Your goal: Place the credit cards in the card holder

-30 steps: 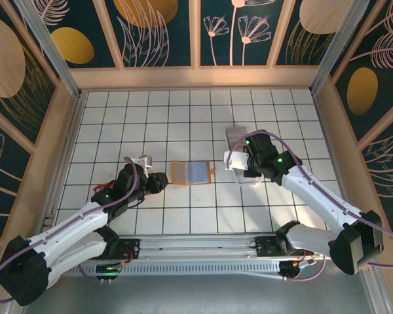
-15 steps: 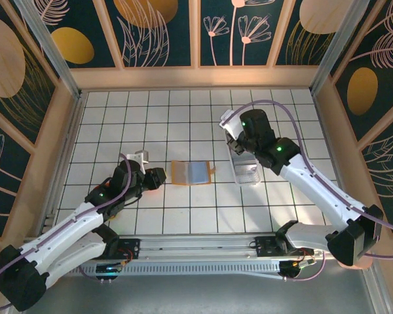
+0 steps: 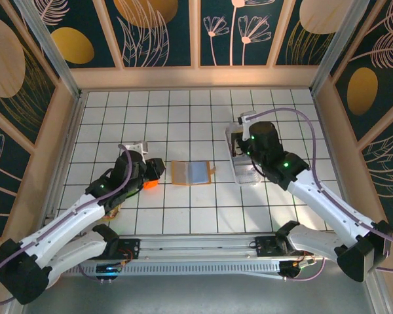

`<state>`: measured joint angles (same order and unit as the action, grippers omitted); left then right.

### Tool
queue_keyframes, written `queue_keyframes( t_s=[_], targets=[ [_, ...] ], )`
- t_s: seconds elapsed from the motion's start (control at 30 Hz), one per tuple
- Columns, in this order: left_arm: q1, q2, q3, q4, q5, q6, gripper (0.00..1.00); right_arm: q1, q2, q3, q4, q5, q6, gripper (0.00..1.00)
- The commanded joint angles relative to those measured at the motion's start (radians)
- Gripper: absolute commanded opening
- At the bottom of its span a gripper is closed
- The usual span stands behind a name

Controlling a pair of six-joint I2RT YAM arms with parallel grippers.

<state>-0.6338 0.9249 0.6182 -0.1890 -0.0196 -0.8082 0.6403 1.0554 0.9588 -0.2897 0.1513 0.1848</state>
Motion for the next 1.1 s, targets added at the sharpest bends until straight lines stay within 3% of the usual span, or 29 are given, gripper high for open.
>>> queue_keyframes(
  t_s=[0.0, 0.2, 0.3, 0.43, 0.53, 0.6, 0.77, 0.87, 1.07],
  targets=[
    [0.005, 0.062, 0.033, 0.054, 0.064, -0.034, 0.16, -0.019, 0.011, 0.003, 0.013, -0.06, 0.205, 0.0],
    [0.004, 0.218, 0.094, 0.054, 0.132, -0.034, 0.07, -0.01, 0.082, -0.013, 0.018, -0.173, 0.334, 0.0],
    [0.004, 0.276, 0.113, 0.058, 0.151, -0.029, 0.06, 0.004, 0.117, -0.007, 0.0, -0.117, 0.39, 0.0],
    [0.005, 0.343, 0.116, 0.08, 0.173, -0.03, 0.04, 0.008, 0.15, -0.022, 0.019, -0.084, 0.388, 0.0],
    [0.005, 0.399, 0.137, 0.072, 0.186, -0.006, 0.0, -0.002, 0.189, -0.02, 0.066, -0.189, 0.34, 0.0],
    [0.005, 0.431, 0.149, 0.056, 0.171, 0.008, 0.0, -0.017, 0.223, 0.006, 0.069, -0.302, 0.278, 0.0],
    [0.005, 0.504, 0.162, 0.056, 0.127, 0.061, 0.0, -0.044, 0.257, -0.08, 0.165, -0.288, 0.357, 0.0],
    [0.004, 0.558, 0.197, 0.039, 0.097, 0.113, 0.0, -0.086, 0.304, -0.078, 0.145, -0.371, 0.432, 0.0],
    [0.018, 0.63, 0.257, -0.013, -0.001, 0.203, 0.0, -0.021, 0.349, -0.11, 0.249, -0.403, 0.498, 0.0]
  ],
)
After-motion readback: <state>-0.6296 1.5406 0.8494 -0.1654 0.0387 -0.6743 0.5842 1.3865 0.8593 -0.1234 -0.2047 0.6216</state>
